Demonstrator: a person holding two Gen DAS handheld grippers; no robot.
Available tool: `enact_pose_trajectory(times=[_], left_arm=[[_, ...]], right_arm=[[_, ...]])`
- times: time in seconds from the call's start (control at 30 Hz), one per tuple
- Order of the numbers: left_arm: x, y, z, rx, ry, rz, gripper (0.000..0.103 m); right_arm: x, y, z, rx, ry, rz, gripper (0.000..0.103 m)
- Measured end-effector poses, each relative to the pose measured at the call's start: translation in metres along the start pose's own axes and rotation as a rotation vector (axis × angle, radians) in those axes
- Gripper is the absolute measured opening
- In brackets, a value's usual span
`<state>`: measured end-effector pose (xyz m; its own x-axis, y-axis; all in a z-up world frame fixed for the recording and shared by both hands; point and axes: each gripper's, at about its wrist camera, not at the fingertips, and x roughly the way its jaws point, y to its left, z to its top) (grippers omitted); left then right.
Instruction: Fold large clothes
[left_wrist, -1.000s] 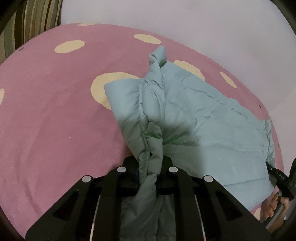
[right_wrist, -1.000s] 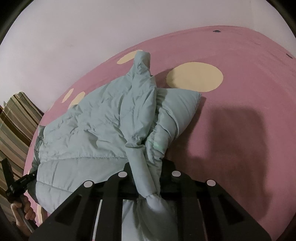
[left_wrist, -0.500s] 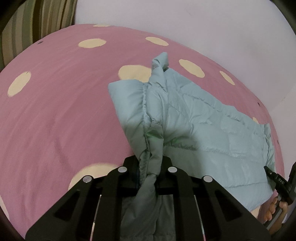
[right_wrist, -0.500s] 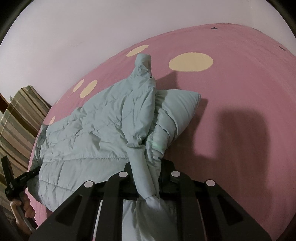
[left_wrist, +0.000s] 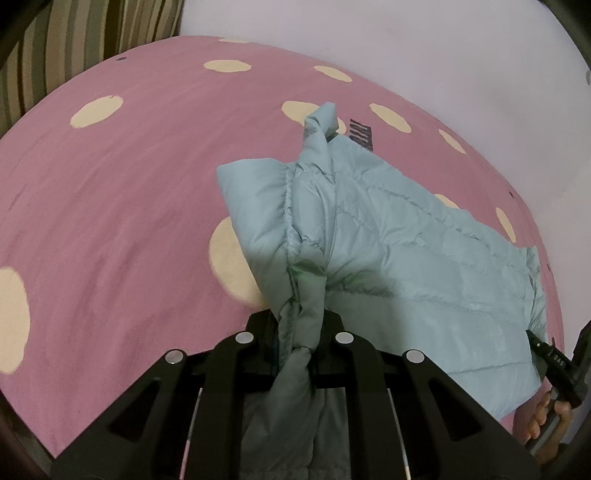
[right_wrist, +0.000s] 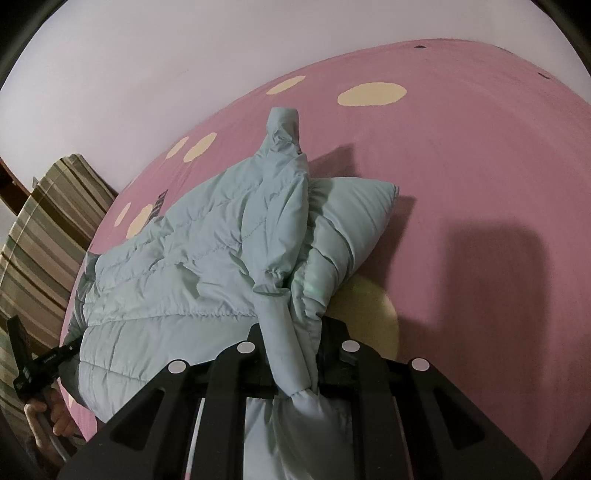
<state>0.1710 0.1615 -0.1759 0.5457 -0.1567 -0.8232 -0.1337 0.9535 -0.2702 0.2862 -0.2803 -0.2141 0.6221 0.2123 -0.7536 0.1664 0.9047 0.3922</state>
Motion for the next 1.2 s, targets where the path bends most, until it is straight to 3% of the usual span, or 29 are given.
enact_pose_trajectory(times=[0.4,0.6,0.7,0.83,1.07,1.2], left_arm=[[-0.002,0.006,-0.011,-0.006,0.017,0.005,0.014],[0.001,0.014,-0.012,-0.042,0.028,0.012,0.034],[-0.001,0.017,-0.014,-0.046,0.029,0.018,0.052],[-0.008,0.024,-0.012,-0.067,0.018,-0.008,0.061],[-0.010,0.034,-0.008,-0.080,0.008,-0.029,0.065],[-0.006,0.037,-0.009,-0.085,0.024,-0.036,0.065]], right_arm=[[0.004,-0.005,0.005,0.010,0.006,0.008,0.014],[0.000,-0.006,0.000,0.020,-0.002,0.006,0.022],[-0.002,-0.008,-0.001,0.033,-0.009,-0.002,0.030],[-0.010,-0.009,0.001,0.039,-0.022,-0.020,0.034],[-0.049,-0.005,0.011,0.038,-0.141,-0.135,0.038],[-0.067,0.020,0.011,-0.020,-0.223,-0.141,0.037]])
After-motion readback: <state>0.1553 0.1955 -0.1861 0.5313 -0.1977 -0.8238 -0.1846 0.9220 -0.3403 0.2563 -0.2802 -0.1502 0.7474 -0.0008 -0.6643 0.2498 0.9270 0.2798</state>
